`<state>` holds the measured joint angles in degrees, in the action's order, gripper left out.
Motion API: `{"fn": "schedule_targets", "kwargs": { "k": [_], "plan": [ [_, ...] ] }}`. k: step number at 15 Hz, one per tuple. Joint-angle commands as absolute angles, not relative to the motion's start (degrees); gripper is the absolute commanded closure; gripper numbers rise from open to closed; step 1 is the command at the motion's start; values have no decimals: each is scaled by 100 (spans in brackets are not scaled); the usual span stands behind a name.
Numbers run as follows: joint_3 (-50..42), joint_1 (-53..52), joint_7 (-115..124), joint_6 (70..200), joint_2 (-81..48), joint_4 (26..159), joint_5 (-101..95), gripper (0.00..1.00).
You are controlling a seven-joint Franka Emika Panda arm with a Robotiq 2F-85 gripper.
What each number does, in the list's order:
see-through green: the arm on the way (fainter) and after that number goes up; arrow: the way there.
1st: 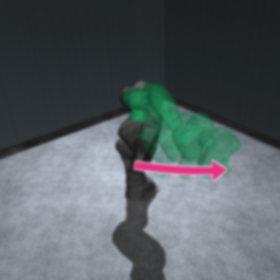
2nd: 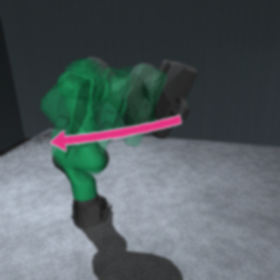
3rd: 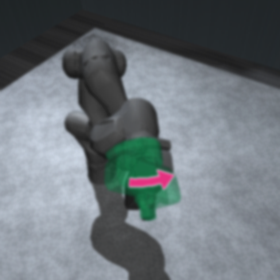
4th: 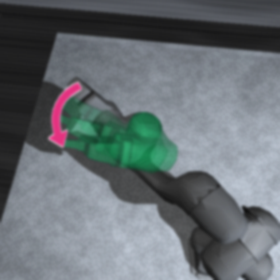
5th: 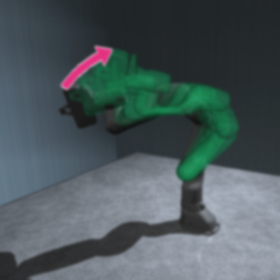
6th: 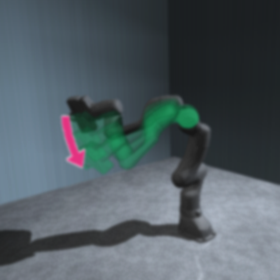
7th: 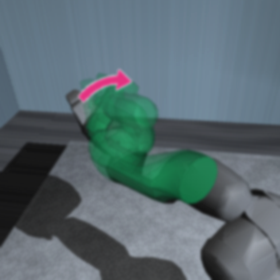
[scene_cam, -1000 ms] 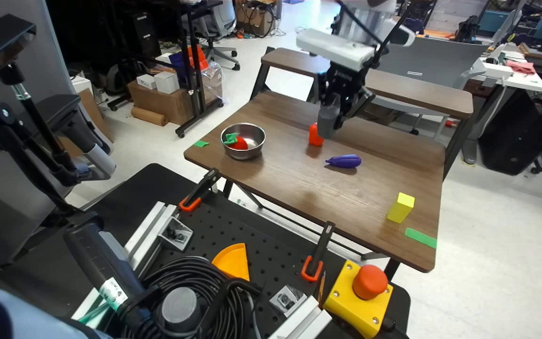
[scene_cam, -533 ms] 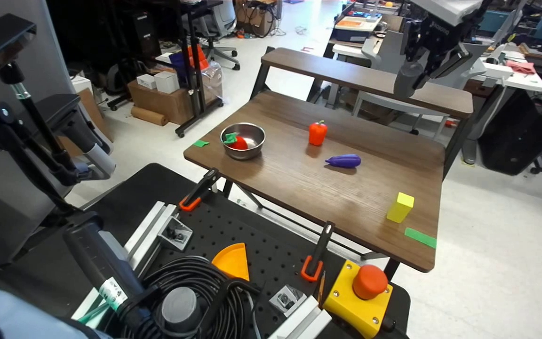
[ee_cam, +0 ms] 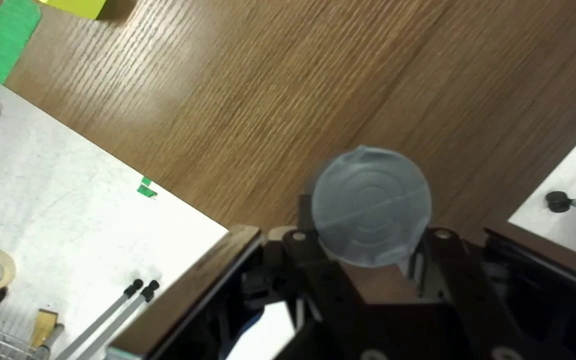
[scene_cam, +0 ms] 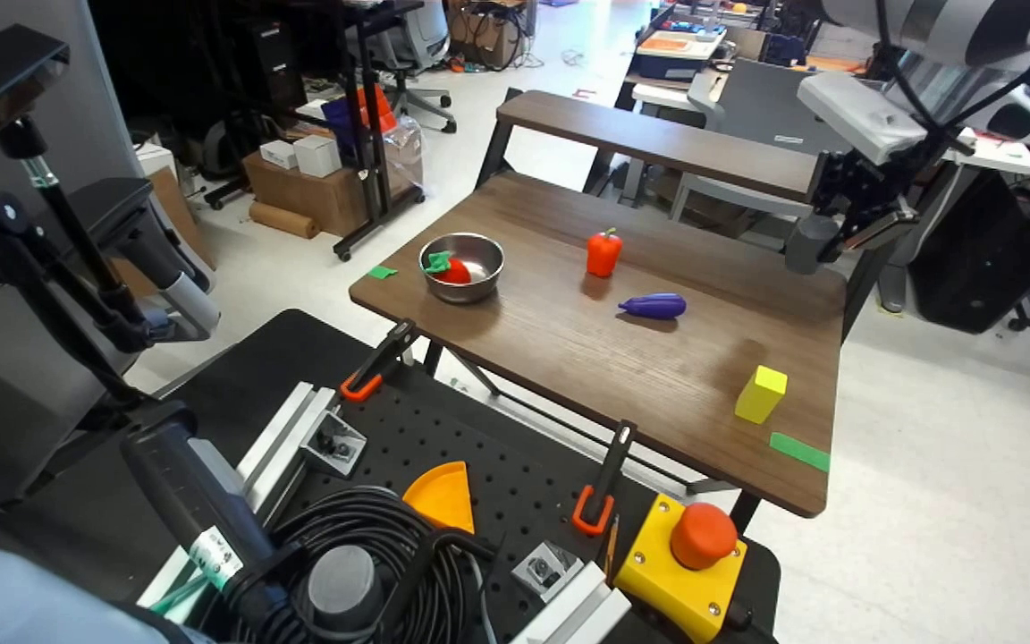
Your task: Move the grey tape to the right.
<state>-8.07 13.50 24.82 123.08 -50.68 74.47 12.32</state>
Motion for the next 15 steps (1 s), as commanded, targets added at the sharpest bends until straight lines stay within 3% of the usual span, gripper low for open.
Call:
{"fn": "schedule_targets", "kwargs": {
  "k": [1, 11, 12, 13, 15],
  "plan": [
    [-865, 1478, 2913, 11492, -6040, 6097, 1328, 88],
    [-824, 1691, 3581, 9964, -7608, 3792, 1239, 88],
    [-819, 1703, 3561, 9909, -7660, 3694, 1234, 53],
    [-763, 1718, 3544, 9949, -7635, 3719, 1184, 37],
    [-731, 1735, 3469, 9899, -7701, 3540, 1163, 23]
  ]
}}
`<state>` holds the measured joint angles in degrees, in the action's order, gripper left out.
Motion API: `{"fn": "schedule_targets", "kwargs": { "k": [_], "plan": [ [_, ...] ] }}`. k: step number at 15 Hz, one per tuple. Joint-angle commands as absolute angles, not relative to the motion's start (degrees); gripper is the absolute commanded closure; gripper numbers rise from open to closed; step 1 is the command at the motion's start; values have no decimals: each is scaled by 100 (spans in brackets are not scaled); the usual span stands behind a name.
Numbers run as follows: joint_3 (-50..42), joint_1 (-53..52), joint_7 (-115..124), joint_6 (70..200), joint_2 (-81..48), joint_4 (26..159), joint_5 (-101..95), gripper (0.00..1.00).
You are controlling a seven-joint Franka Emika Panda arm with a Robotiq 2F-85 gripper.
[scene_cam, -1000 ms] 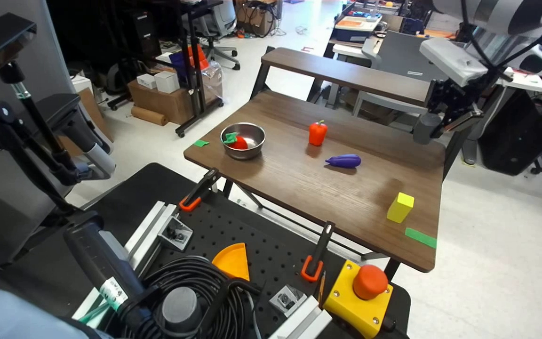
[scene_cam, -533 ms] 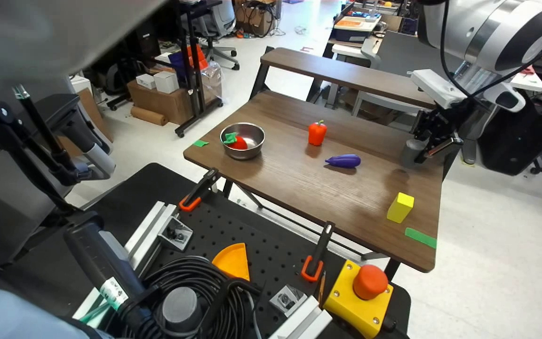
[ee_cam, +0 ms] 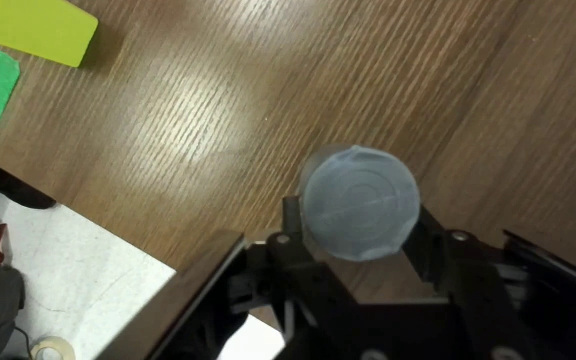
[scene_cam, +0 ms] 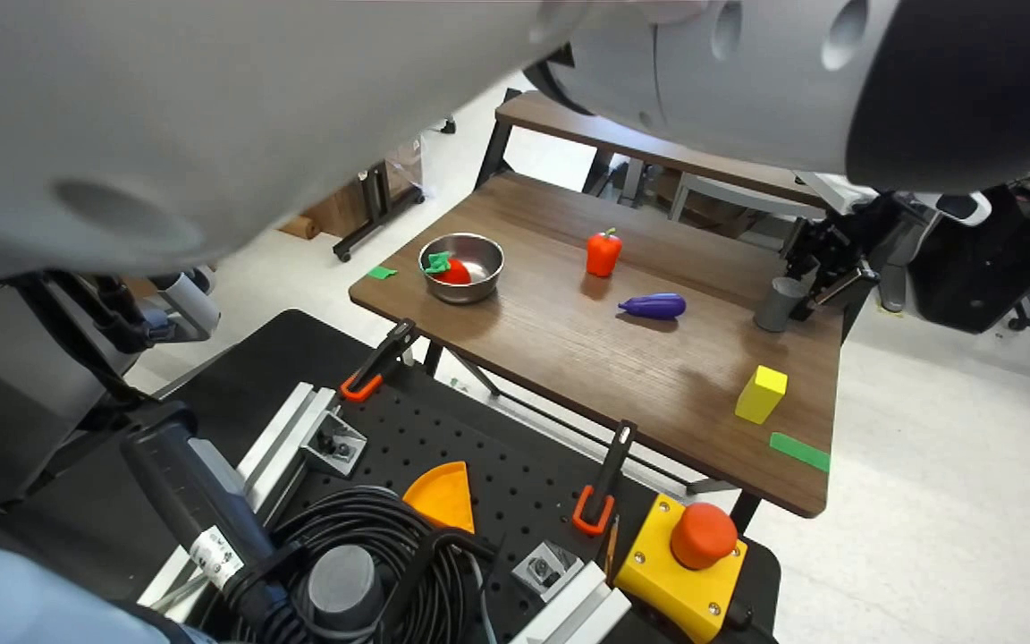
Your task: Move the grey tape to the right.
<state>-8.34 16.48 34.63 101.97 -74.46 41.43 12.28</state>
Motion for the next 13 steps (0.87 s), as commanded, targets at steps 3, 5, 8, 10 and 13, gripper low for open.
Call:
{"fn": "schedule_targets", "kwargs": {
  "k": [3, 5, 8, 10, 13],
  "plan": [
    [-766, 1594, 3162, 9980, -7392, 3802, 1190, 2],
    [-805, 1467, 2883, 10031, -7015, 4094, 1129, 0],
    [-945, 1259, 2475, 9863, -6377, 4617, 924, 0],
    [-862, 1345, 2675, 9962, -6761, 4135, 1028, 0],
    [-881, 1293, 2593, 9889, -6488, 4397, 981, 0]
  ]
}}
